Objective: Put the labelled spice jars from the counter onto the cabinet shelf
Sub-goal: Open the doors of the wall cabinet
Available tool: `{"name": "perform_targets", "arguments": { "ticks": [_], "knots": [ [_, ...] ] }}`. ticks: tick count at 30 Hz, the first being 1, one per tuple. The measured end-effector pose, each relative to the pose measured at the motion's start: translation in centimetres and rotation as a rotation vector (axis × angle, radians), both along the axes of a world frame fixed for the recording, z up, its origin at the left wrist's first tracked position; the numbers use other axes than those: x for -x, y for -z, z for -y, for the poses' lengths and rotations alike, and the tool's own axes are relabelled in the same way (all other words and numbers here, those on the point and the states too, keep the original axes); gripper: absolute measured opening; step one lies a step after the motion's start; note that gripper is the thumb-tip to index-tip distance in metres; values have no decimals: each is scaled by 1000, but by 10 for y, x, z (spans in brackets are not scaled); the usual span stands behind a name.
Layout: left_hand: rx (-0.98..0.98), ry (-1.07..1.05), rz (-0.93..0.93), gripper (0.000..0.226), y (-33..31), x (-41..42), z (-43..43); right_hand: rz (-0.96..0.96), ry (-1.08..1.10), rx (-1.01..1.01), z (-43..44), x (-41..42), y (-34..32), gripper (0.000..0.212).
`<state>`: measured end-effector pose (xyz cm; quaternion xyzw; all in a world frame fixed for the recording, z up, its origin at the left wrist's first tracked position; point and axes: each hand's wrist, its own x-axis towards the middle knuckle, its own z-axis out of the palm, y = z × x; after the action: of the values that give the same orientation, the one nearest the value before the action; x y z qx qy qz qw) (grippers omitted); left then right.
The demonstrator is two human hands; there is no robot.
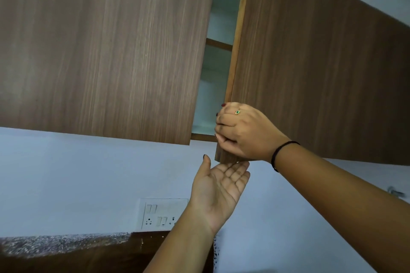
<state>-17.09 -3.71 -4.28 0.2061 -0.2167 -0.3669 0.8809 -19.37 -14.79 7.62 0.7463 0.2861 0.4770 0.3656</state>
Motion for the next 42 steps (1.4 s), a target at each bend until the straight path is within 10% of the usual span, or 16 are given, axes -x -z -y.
{"name": "perform_targets", "arguments": {
  "ticks": [42],
  "knots": [
    [93, 251, -58, 93, 1, 191, 90, 25, 225, 16, 87, 261, 9, 27]
  ]
}}
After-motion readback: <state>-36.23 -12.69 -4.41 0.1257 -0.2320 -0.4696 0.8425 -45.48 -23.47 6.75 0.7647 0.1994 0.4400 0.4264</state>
